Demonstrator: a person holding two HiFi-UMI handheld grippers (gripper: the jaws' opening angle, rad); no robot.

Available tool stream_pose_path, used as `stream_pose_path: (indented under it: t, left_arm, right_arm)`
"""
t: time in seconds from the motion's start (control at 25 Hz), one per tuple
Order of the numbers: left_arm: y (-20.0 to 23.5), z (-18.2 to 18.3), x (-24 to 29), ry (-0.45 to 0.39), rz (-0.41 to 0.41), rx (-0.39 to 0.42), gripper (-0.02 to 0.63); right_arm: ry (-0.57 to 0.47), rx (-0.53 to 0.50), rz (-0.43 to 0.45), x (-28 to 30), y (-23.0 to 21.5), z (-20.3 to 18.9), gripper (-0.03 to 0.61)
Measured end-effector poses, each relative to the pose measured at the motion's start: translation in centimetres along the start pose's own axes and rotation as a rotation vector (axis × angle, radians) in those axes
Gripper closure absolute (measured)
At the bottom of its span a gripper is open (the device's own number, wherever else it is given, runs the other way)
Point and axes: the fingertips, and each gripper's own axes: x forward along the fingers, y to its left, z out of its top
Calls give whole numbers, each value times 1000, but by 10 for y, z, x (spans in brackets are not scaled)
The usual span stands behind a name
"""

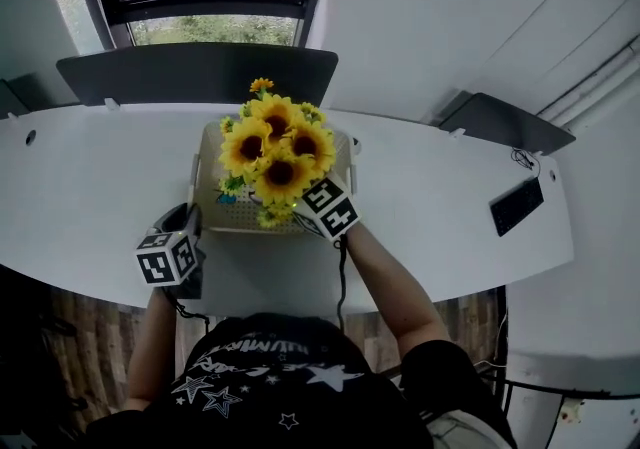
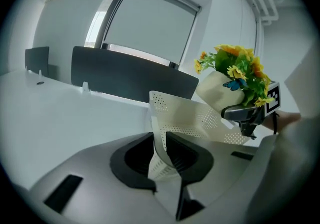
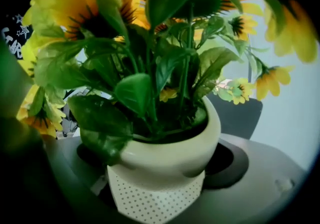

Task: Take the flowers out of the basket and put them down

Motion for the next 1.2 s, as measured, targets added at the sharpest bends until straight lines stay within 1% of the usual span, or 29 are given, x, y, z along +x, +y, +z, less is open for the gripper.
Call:
stream_pose_path:
  t: [0.08,0.24,0.36,0.56,0.72,0.92,1.12,1.2]
  left_arm:
    - [-2,0,1,-4,-1,34,543]
    - [-5,3,1,-17,-43,28,540]
    - [-2,5,0,-21,-54,39,534]
    - [-4,7,1,-21,-110,63,525]
    - [-7,7,3,-17,-154,78,517]
    - [-8,7,3,-30,-199,93,507]
    - [-28,1,-5,-26,-199,103,505]
    - [-26,2,-4,-24,-197,105,505]
  right_arm:
    - [10,8,-37,-13,1,-2,48]
    - [10,53,-122,-39,5,-5,48]
    - [7,85,-188,-54,8,-9,48]
    - [4,174,-323,-89,13,-26,48]
    - [16,216,-437,-119,18,-40,47]
    - [11,294,-576,-159,28,-71,46]
    - [38,378,-682,-221,36,-119,47]
    - [46,410,-715,-234,36,-133,46]
